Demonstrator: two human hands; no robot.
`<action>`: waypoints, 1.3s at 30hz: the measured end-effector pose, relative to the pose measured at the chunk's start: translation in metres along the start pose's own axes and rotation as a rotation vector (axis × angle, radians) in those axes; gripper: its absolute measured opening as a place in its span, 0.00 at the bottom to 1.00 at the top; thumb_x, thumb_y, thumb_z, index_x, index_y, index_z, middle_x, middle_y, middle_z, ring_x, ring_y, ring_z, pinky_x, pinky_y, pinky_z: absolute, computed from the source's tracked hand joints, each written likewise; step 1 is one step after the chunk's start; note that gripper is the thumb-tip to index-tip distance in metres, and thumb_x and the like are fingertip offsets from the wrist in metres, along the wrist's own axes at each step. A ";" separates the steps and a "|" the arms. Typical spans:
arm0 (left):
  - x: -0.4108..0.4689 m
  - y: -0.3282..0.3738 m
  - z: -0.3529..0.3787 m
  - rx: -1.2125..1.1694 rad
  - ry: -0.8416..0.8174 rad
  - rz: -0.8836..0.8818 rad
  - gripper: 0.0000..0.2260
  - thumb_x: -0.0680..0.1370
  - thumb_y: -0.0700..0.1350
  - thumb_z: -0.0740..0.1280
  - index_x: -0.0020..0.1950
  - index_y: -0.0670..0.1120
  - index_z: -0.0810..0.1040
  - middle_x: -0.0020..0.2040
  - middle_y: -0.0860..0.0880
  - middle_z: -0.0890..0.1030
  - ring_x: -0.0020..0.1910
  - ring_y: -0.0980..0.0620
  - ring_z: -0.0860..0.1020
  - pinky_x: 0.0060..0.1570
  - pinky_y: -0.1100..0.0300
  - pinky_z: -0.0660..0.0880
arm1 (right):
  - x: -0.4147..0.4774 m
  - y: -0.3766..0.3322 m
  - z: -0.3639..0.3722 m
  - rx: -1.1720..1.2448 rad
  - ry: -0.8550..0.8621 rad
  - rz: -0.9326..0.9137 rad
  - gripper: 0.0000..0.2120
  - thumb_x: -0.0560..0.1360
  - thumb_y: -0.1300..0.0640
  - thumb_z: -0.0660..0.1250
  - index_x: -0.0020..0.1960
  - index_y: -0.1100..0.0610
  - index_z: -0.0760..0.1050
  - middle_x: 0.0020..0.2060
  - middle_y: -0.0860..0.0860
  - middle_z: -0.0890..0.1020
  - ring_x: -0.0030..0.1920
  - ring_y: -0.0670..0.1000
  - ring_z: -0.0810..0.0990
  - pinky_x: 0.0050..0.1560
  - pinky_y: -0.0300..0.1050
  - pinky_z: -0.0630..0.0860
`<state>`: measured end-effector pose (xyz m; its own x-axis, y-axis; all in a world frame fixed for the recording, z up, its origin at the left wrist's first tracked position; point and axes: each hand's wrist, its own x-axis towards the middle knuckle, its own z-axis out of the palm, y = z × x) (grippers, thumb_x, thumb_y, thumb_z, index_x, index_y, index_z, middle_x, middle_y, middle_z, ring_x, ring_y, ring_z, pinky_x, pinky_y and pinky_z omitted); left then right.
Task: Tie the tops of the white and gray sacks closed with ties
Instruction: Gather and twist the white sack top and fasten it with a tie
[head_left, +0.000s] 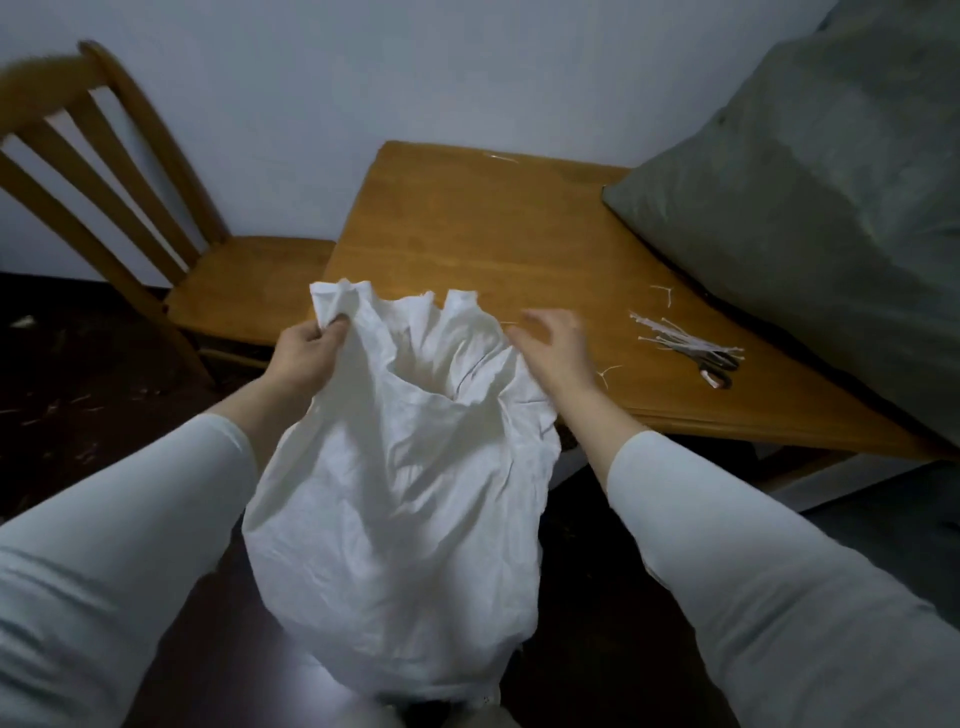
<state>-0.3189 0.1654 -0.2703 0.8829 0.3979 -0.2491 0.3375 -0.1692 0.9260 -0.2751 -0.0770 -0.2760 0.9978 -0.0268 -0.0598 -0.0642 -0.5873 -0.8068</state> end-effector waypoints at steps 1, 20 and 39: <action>0.001 0.000 0.000 0.004 0.014 -0.014 0.10 0.79 0.50 0.61 0.47 0.44 0.76 0.41 0.48 0.78 0.43 0.48 0.77 0.50 0.54 0.74 | -0.006 -0.007 0.009 0.042 -0.136 -0.054 0.27 0.69 0.46 0.71 0.65 0.54 0.72 0.66 0.52 0.71 0.67 0.51 0.70 0.65 0.44 0.66; 0.047 0.005 -0.047 0.029 -0.507 -0.125 0.12 0.69 0.39 0.74 0.52 0.42 0.81 0.51 0.42 0.83 0.50 0.44 0.82 0.52 0.51 0.78 | 0.016 -0.066 0.076 -0.498 -0.386 -0.350 0.35 0.65 0.57 0.74 0.69 0.54 0.63 0.75 0.54 0.52 0.75 0.55 0.50 0.74 0.55 0.54; 0.084 -0.007 -0.058 0.250 -1.083 0.071 0.29 0.65 0.42 0.78 0.63 0.53 0.72 0.56 0.56 0.79 0.55 0.59 0.78 0.50 0.65 0.75 | 0.009 -0.073 0.095 -0.303 -0.361 0.076 0.12 0.75 0.51 0.65 0.45 0.61 0.78 0.42 0.57 0.82 0.41 0.49 0.75 0.39 0.44 0.65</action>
<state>-0.2660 0.2522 -0.2811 0.6797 -0.5964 -0.4269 0.2238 -0.3857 0.8951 -0.2631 0.0428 -0.2737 0.9186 0.1725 -0.3556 -0.0761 -0.8056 -0.5876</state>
